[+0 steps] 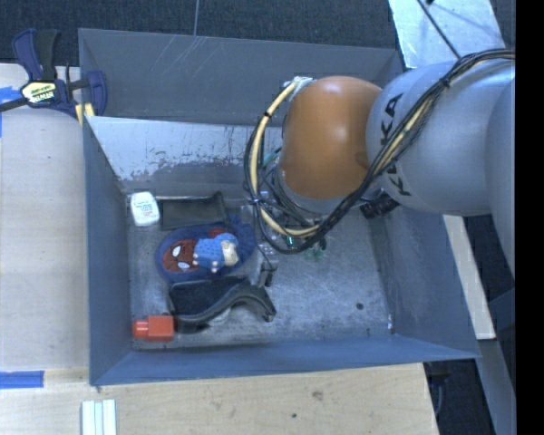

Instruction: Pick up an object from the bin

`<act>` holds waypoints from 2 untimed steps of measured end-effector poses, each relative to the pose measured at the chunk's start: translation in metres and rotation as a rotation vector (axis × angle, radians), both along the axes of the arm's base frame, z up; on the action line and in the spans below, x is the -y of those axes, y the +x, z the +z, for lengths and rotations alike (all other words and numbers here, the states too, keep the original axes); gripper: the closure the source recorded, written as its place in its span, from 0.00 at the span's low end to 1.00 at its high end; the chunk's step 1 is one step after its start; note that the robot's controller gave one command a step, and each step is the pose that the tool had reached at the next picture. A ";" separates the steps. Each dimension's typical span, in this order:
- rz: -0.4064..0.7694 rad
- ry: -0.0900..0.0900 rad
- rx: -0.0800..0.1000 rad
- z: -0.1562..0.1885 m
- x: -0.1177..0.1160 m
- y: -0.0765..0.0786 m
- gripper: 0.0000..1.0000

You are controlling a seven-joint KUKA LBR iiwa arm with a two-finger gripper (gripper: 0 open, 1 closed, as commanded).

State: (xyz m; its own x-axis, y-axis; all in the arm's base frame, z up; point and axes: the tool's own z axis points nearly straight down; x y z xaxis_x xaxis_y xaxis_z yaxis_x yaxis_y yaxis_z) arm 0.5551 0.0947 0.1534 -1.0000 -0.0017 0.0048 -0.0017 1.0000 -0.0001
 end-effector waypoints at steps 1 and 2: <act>0.116 0.004 0.021 -0.060 -0.038 0.012 0.00; 0.115 0.003 0.022 -0.061 -0.038 0.013 1.00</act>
Offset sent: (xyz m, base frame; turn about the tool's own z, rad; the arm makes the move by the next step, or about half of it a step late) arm 0.0085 0.0434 -0.0761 -0.1198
